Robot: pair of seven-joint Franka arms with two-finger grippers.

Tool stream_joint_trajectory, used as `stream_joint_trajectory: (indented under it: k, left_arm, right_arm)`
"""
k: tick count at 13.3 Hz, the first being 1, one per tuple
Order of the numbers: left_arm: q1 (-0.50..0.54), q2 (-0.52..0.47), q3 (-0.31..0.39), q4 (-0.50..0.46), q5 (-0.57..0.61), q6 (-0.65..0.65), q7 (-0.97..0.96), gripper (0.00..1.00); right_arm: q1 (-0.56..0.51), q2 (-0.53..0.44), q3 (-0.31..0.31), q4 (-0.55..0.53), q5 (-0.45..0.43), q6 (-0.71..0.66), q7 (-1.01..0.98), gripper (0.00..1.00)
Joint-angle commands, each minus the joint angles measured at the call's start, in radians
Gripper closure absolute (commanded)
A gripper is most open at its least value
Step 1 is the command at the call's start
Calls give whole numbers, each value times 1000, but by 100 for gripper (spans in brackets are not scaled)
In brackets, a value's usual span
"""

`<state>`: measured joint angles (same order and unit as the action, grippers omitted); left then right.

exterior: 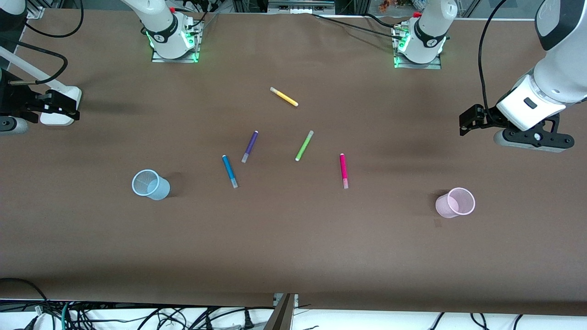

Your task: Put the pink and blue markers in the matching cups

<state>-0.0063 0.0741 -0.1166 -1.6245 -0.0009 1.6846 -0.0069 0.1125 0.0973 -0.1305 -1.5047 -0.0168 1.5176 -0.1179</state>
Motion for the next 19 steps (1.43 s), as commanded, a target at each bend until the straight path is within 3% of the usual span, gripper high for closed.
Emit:
stream_joint_trajectory:
  k: [1,7,11,14,19]
  left_arm:
    - [-1,13,-2,32,19,-23,13,0]
    - [0,13,-2,31,19,-25,11,0]
    - [-17,13,-8,26,18,-37,-39,0]
    - [-17,38,-87,23,18,-37,-152,0]
    - [-41,194,-199,31,21,35,-388,0]
  right_arm:
    - [-7,-1,5,6,-8,-8,-2,0]
    - [3,4,11,6,1,4,7,0]
    - [82,99,25,6,3,30,6,0]
    - [144,177,25,7,6,116,6,0]
    - [259,382,52,7,-5,318,4,0]
